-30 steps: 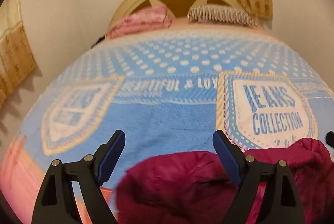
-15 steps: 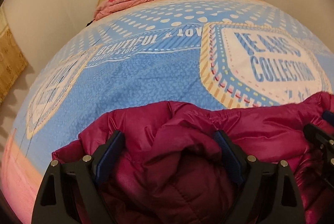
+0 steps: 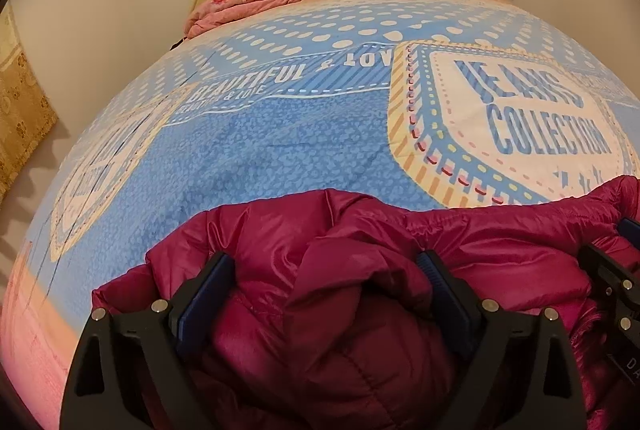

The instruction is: Fold large clothes

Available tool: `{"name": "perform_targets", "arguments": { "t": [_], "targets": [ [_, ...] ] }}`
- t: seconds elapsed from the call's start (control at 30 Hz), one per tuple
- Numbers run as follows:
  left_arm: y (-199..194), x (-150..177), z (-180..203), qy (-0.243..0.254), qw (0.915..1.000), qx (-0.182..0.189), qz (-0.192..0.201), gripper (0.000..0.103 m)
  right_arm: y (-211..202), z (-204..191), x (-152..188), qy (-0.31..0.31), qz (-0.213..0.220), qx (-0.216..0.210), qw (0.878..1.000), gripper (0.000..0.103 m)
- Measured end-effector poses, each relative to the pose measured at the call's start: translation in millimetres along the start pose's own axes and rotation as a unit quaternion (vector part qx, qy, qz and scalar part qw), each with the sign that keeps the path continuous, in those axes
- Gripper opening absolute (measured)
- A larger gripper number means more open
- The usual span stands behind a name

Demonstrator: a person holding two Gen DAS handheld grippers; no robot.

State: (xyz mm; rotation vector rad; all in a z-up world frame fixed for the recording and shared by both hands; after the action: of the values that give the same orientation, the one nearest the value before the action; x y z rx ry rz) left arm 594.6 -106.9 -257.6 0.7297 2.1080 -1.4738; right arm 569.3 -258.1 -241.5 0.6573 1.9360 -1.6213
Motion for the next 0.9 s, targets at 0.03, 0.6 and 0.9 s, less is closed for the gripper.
{"name": "perform_targets", "arguments": {
  "t": [0.03,0.6,0.9],
  "targets": [
    [-0.3,0.2,0.8,0.002,1.0,-0.003,0.001,0.094,0.1,0.0,0.0,0.0,0.0,0.001,1.0,0.063],
    [0.7,0.3,2.7,0.006,0.9999,-0.012,0.004,0.095,2.7,-0.3,0.6,-0.009,-0.001,0.01,1.0,0.064],
    [1.0,-0.2,2.9,0.008,0.9998,-0.015,0.005,0.095,3.2,-0.6,0.4,-0.009,-0.001,0.01,1.0,0.064]
  ]
}}
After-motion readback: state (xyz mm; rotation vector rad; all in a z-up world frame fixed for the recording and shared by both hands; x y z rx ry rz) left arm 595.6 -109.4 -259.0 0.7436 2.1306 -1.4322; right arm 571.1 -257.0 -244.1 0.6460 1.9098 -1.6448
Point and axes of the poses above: each gripper's, at about its wrist camera, not at the fingertips, and y roughly the way its jaws point, z to its right, x to its underside, the point moved 4 cm from there along y, roughly the way its jaws point, and after that the axes turned 10 degrees about -x, right-handed, at the moved point
